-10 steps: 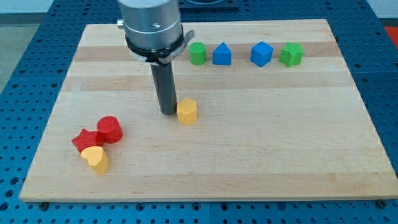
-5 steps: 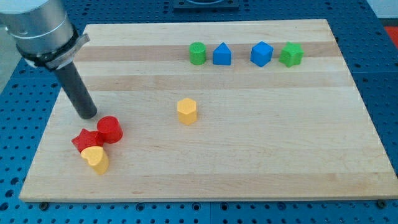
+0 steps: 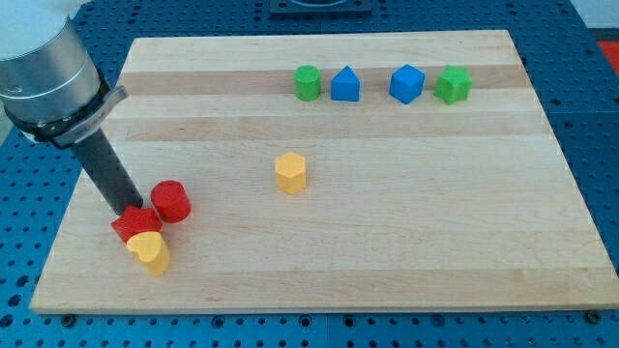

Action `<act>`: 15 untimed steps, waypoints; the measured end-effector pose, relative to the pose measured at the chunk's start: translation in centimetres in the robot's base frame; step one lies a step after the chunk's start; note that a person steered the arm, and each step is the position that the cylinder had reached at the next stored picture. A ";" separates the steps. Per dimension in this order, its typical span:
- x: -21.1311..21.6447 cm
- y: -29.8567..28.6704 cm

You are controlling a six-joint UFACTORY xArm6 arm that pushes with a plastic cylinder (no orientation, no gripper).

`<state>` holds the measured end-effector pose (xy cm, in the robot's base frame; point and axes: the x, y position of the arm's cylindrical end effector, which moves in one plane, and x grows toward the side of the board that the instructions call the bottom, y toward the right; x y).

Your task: Push the red star slightly up

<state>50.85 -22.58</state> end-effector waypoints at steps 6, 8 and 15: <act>7.5 -4.6; 9.5 2.6; 1.0 1.2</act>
<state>51.81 -21.40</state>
